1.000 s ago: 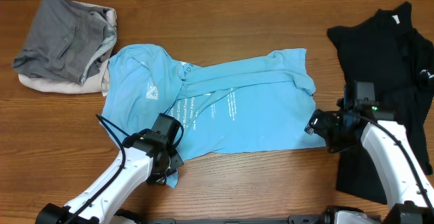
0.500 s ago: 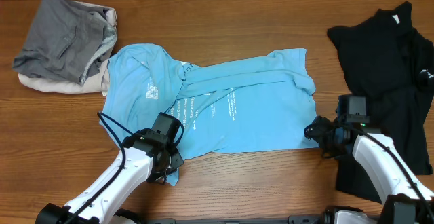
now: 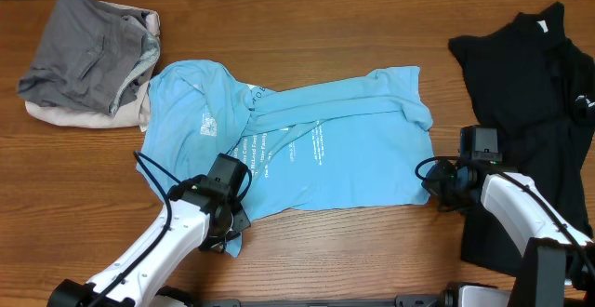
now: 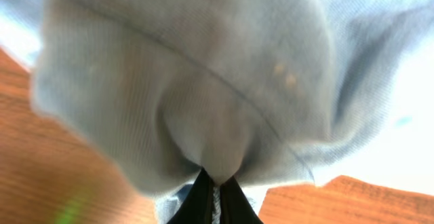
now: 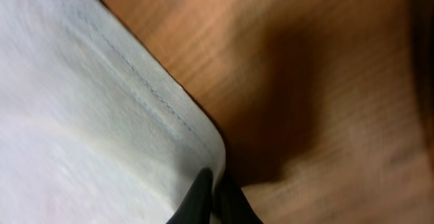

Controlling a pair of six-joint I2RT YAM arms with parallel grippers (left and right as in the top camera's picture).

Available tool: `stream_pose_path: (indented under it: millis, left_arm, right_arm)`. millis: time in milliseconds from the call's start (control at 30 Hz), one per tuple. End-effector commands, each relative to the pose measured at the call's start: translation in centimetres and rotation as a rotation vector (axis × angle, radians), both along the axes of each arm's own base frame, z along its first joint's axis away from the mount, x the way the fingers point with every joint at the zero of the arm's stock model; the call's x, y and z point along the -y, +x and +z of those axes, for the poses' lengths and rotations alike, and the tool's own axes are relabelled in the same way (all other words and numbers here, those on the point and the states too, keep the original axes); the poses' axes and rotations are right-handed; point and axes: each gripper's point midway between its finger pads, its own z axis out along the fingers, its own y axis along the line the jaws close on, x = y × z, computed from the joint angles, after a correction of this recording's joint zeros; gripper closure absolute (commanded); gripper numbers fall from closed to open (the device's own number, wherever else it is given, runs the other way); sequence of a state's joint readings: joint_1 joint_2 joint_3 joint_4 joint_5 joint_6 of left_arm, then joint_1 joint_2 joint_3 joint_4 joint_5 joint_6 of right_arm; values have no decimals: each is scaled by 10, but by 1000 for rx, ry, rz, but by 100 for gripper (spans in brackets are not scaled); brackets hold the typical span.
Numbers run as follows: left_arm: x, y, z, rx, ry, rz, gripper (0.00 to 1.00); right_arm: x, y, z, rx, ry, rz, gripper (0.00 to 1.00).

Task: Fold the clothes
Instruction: 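Grasp the near hem with both grippers and pull it taut, then lift the hem with both grippers and fold it up over the shirt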

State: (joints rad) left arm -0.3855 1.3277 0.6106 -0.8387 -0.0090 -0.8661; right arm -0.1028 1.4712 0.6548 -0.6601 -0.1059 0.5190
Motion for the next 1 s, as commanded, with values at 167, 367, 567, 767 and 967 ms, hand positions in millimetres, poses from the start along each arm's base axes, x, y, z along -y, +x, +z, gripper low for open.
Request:
stream_pose_path:
  millis: [167,367,567,767,967]
  left_arm:
    - [-13,45,102,103,135,-71,96]
    - [-17,49,144,124,164,-98,96]
    - [-23,72,151,227,218,-100,96]
    - [-21,131,164,450,254,-80,96]
    - [-41,164,146,455,288,-28,96]
  right_arm:
    - [-3,-21,43,-113,5,72,96]
    - [-7,-31,77,-94,19,107,96]
    - [-7,-12,96,44,9,110,96]
    - [-10,29,107,222,19,142,96]
    - [-8,71,116,373,3,157,96]
